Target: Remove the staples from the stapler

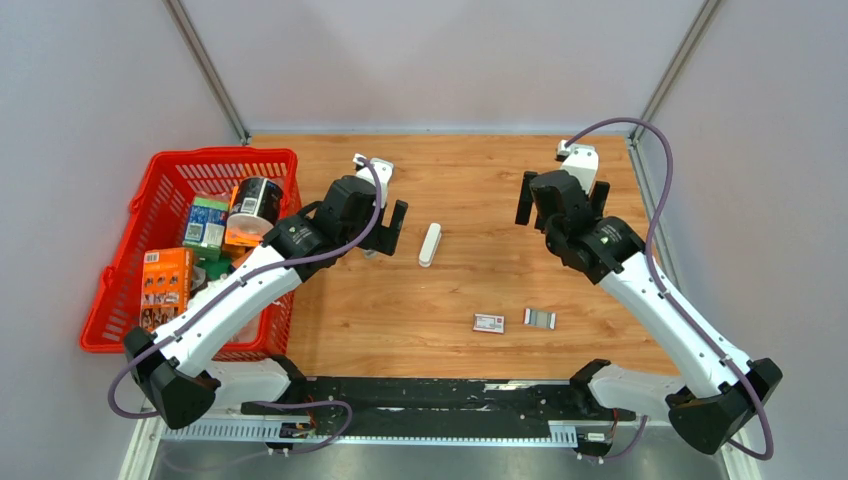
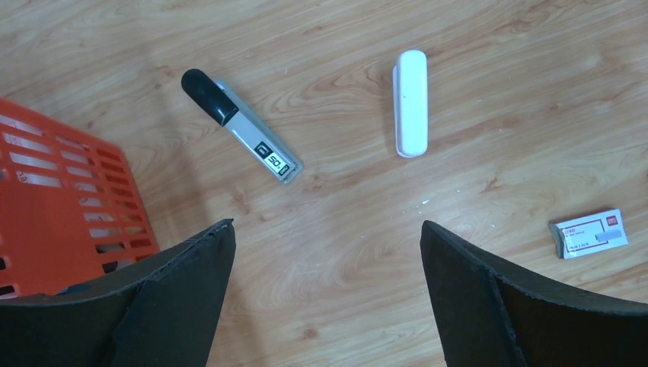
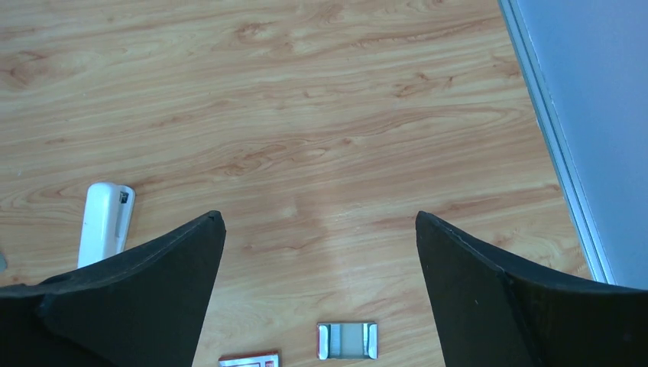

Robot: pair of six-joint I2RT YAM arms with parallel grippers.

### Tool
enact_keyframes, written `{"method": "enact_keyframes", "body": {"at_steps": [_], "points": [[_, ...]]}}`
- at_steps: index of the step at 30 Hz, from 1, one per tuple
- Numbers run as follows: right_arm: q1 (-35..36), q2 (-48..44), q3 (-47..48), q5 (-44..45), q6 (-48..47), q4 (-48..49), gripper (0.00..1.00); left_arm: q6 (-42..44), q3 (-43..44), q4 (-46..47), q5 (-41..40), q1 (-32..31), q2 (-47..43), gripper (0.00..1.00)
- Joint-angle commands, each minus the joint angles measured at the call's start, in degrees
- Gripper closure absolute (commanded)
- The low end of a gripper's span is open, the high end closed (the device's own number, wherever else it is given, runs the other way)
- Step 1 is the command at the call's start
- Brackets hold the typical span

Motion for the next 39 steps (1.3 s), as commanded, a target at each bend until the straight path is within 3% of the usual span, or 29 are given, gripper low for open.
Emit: {"method": "enact_keyframes", "body": {"at_steps": [1, 5, 11, 21, 39], "points": [[0.0, 0.6, 5.2, 2.2, 0.0, -0.4, 0.00, -1.6, 1.5, 2.0, -0.8, -0.1, -0.3, 0.02], [0.0, 0.7, 4.8, 1.2, -0.3, 0.9, 0.00, -3.2, 1.6, 1.9, -2.8, -0.1, 0.4, 0.02], [0.0, 4.0, 6.3, 0.6, -0.3, -0.8, 0.00, -7.9, 4.3, -2.1, -13.1, 0.0, 2.8, 0.02], [0.0, 5.4, 4.2, -4.3, -1.2, -0.9, 0.00, -15.9, 6.3, -1.7, -10.7, 3.6, 10.1, 0.02], [0.9, 4.1, -3.6, -19.7, -3.7, 4.9, 0.00, -26.9, 6.7, 7.8, -13.3, 11.5, 26.2, 0.04]]}}
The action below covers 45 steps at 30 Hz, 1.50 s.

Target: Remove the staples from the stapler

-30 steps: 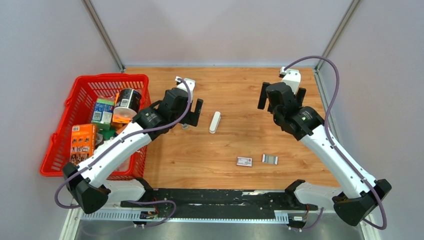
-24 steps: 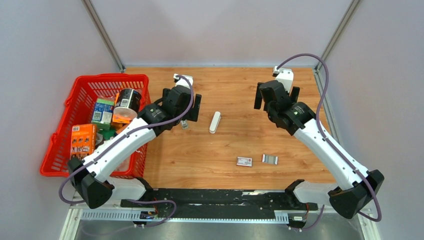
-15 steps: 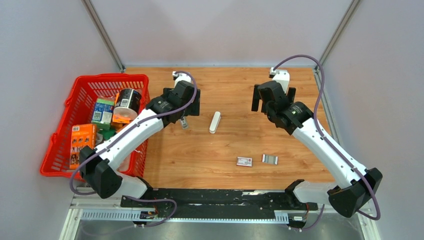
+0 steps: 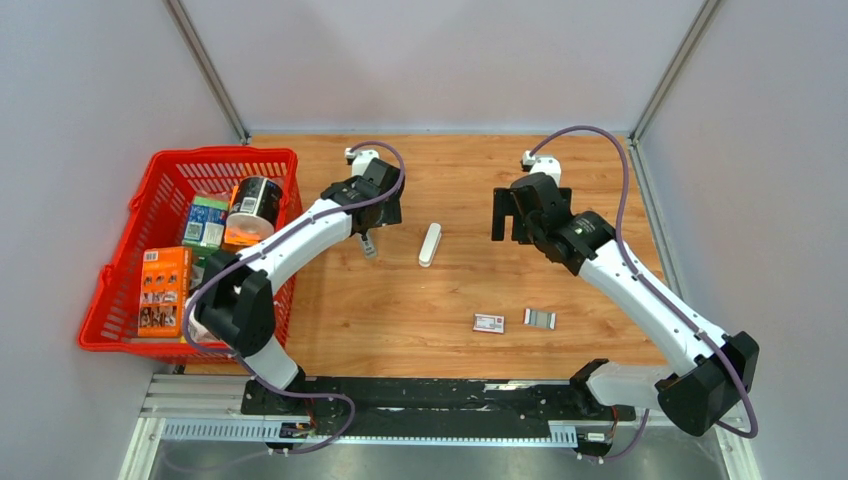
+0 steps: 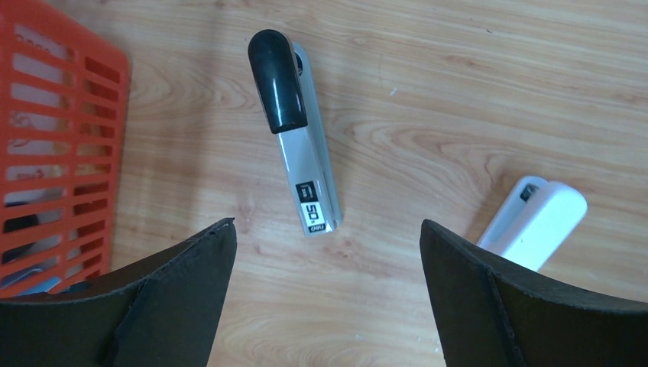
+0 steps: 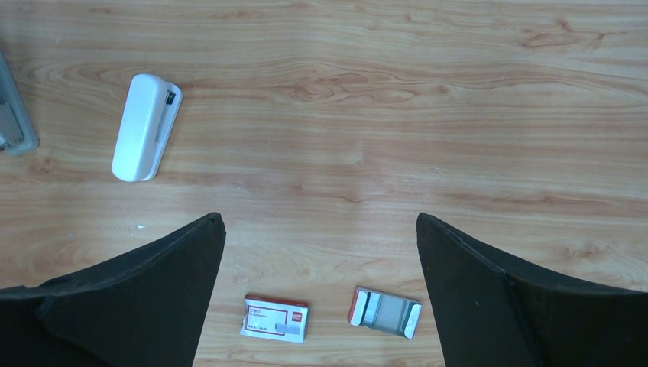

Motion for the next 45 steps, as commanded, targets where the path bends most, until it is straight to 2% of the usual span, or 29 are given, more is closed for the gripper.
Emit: {"method": "enact_keyframes", "body": {"at_steps": [1, 4, 20, 31, 45], "points": [[0.9, -1.5, -1.9, -4.5, -1.7, 3.2, 0.00, -4.8, 1.7, 4.6, -0.2, 2.8, 2.6, 0.05], [1.7, -1.5, -2.7, -6.0, -2.0, 3.9, 0.00, -7.5, 0.0, 6.9, 2.5, 5.7, 3.8, 0.09], [3.8, -0.4, -2.9, -8.0, -3.0, 4.3, 0.00, -10.2, 0.3, 9.7, -2.7, 7.7, 12.5, 0.17], [4.3, 0.2, -2.9, -8.9, -3.2, 4.6, 0.00, -9.8, -0.3, 13.6, -2.1, 10.0, 14.2, 0.35], [4.8, 1.1, -3.2, -8.6, -3.3, 4.3, 0.00, -7.6, -0.4, 17.6, 1.5, 11.7, 16.9, 0.36]]}}
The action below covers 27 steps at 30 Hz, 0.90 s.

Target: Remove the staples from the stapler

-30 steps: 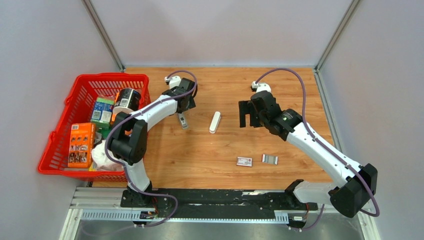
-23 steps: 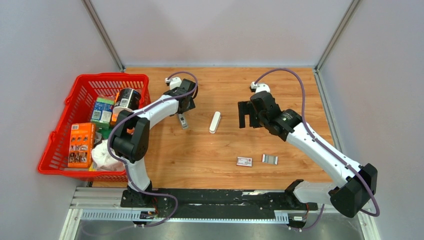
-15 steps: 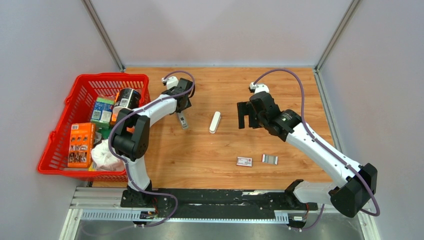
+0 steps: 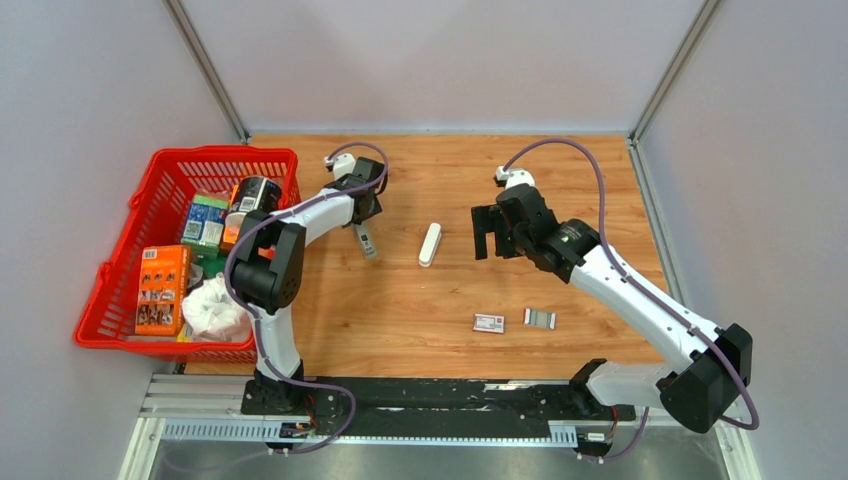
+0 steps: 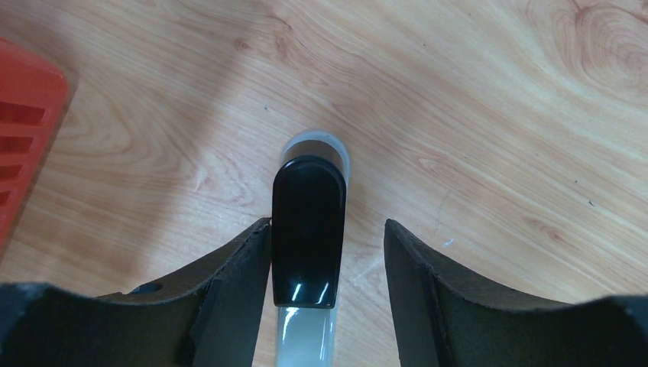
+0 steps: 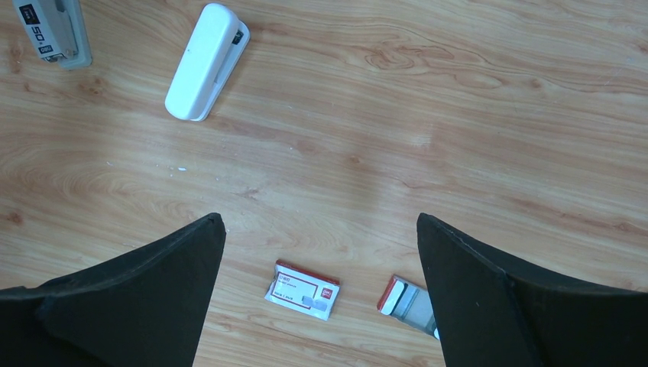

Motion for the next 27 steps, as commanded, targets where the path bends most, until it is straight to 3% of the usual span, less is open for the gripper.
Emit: {"method": "enact_keyframes", "body": {"at_steps": [1, 7, 10, 15, 27], "points": [[0.4, 0.7, 0.0, 0.0, -0.9, 1.9, 0.00, 1.2, 0.1, 2.2, 0.7, 1.1, 0.4, 0.37], [0.5, 1.2, 0.1, 0.0, -0.9, 1.9, 0.00, 2.1, 0.1, 2.3, 0.8, 1.5, 0.3, 0.45], [0.6, 1.2, 0.1, 0.1, -0.9, 1.8, 0.00, 2.8, -0.1, 2.5, 1.5, 1.6, 0.0, 0.57], [0.7, 1.0, 0.4, 0.2, -0.9, 1.5, 0.00, 4.2, -0.7, 2.9, 2.9, 1.6, -1.0, 1.00], [1.9, -1.5, 1.6, 1.5, -0.3, -0.8, 0.00, 11.8, -3.6, 3.9, 17.5, 1.6, -8.3, 1.00]]}}
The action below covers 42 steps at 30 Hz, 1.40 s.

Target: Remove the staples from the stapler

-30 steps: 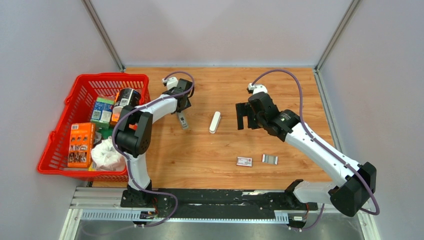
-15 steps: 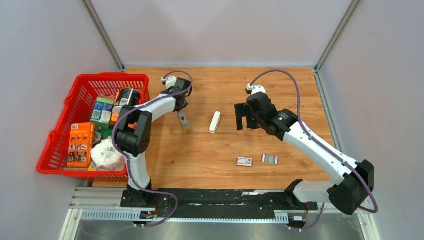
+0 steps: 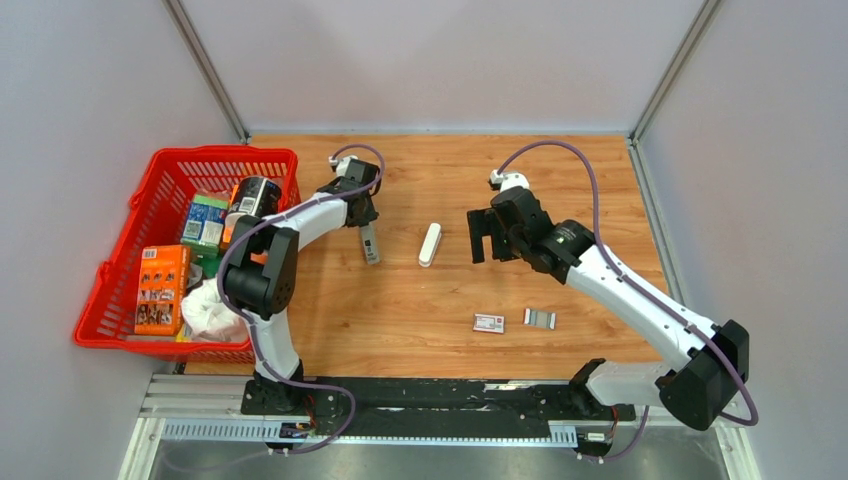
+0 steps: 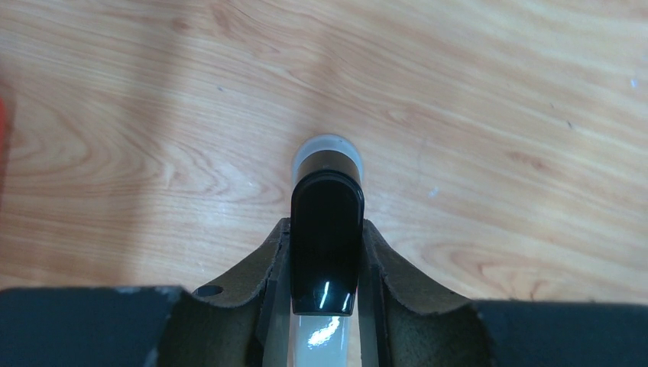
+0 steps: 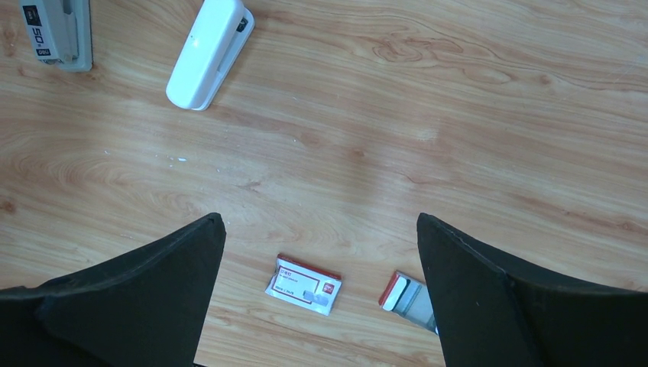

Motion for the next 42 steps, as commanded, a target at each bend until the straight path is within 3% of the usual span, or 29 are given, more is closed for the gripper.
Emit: {"method": "enact_keyframes", "body": {"at_steps": [1, 12, 23, 37, 42], "points": [[0.8, -2.8, 1.6, 1.3, -0.2, -0.7, 0.00, 4.7, -0.4, 0.3, 9.9, 0.4, -6.2, 1.00], [1.8, -6.8, 2.3, 2.2, 0.7, -3.7, 0.00, 13.9, -1.1, -6.1, 24.0, -1.7, -14.4, 1.00], [1.9, -10.2, 3.6, 1.4, -2.7, -8.4, 0.00, 29.4, -1.2, -12.6, 29.6, -13.6, -21.6, 1.00], [2.0, -18.1, -1.4, -4.8, -5.1, -9.7, 0.00, 44.3, -10.5, -6.4, 34.9, -28.5, -27.0, 1.00], [2.0, -20.5, -3.9, -8.6, -6.1, -9.2, 0.00, 48.7, -20.9, 4.5, 33.5, -33.0, -33.3, 1.00]]}}
